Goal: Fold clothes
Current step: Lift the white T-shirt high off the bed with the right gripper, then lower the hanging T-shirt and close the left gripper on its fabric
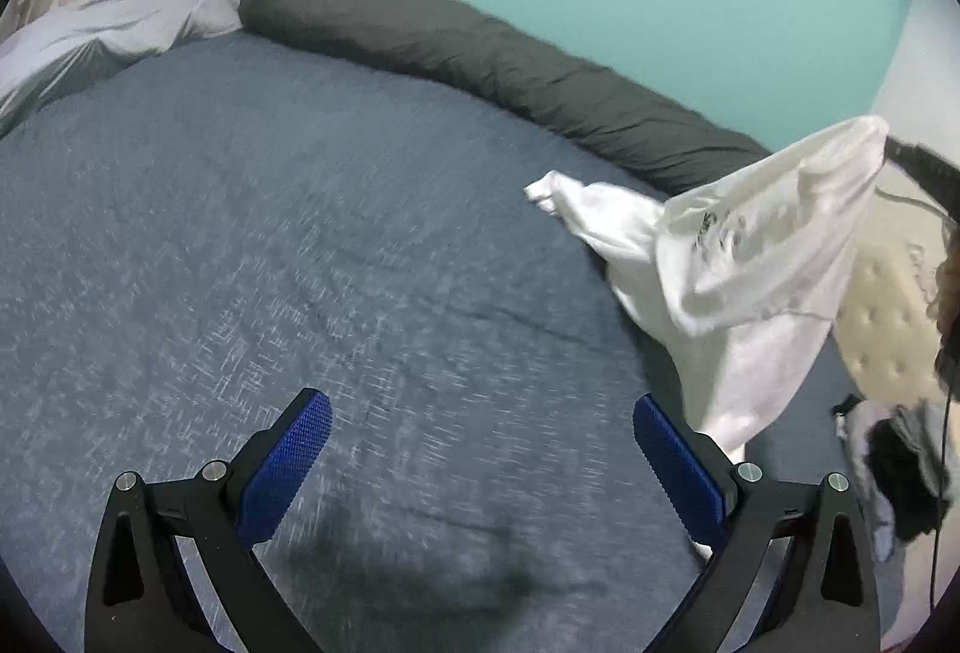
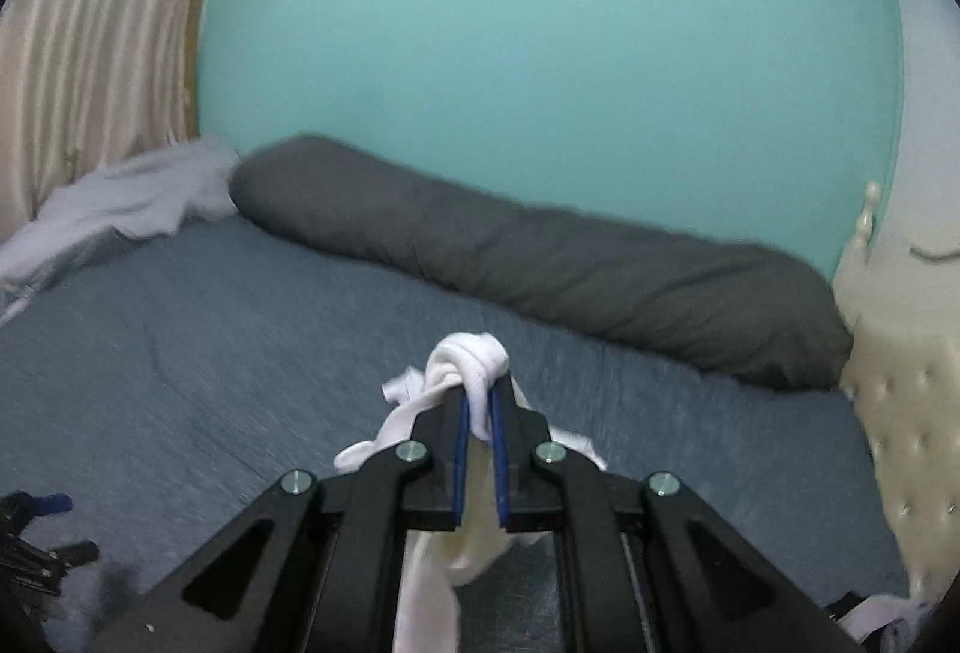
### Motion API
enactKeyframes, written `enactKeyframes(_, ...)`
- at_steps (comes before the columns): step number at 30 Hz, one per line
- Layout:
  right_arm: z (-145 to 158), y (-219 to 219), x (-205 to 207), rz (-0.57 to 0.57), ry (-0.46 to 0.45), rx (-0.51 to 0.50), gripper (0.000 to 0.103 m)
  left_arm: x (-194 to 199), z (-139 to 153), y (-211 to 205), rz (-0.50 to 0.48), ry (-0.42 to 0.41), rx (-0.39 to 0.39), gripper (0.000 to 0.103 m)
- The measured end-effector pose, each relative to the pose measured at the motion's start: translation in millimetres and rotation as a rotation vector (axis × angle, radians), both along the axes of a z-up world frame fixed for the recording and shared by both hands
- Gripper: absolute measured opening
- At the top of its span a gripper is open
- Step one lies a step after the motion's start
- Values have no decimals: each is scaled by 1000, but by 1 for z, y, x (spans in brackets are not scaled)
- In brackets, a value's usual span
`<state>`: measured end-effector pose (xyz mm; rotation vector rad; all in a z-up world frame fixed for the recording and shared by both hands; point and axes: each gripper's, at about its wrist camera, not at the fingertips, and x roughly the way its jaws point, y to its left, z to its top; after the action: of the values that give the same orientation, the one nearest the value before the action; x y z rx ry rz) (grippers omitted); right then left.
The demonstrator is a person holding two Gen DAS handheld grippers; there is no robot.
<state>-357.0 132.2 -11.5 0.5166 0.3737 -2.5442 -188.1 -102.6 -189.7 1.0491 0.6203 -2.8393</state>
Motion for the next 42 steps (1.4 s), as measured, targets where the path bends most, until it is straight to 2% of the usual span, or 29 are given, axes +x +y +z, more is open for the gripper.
enactKeyframes(3,52,9,36,31,67,-32,6,18,33,3,-6,32,-17,103)
enactKeyframes(12,211,40,154,140,291,-122,6,91,159,-2,13,185,-76,103)
enactKeyframes(16,247,60,184,161,304,-172,6,121,195,1,16,225,-103,103)
enactKeyframes(19,267,75,206,176,299,-201,6,139,210,6,9,238,-114,103)
enactKeyframes(22,257,76,216,196,254,-189,6,154,216,12,-8,236,-118,103)
enactKeyframes(33,144,64,253,330,56,-153,6,179,202,33,-56,196,-130,103)
enactKeyframes(42,60,51,238,324,-109,-82,6,167,170,32,-49,127,-134,103)
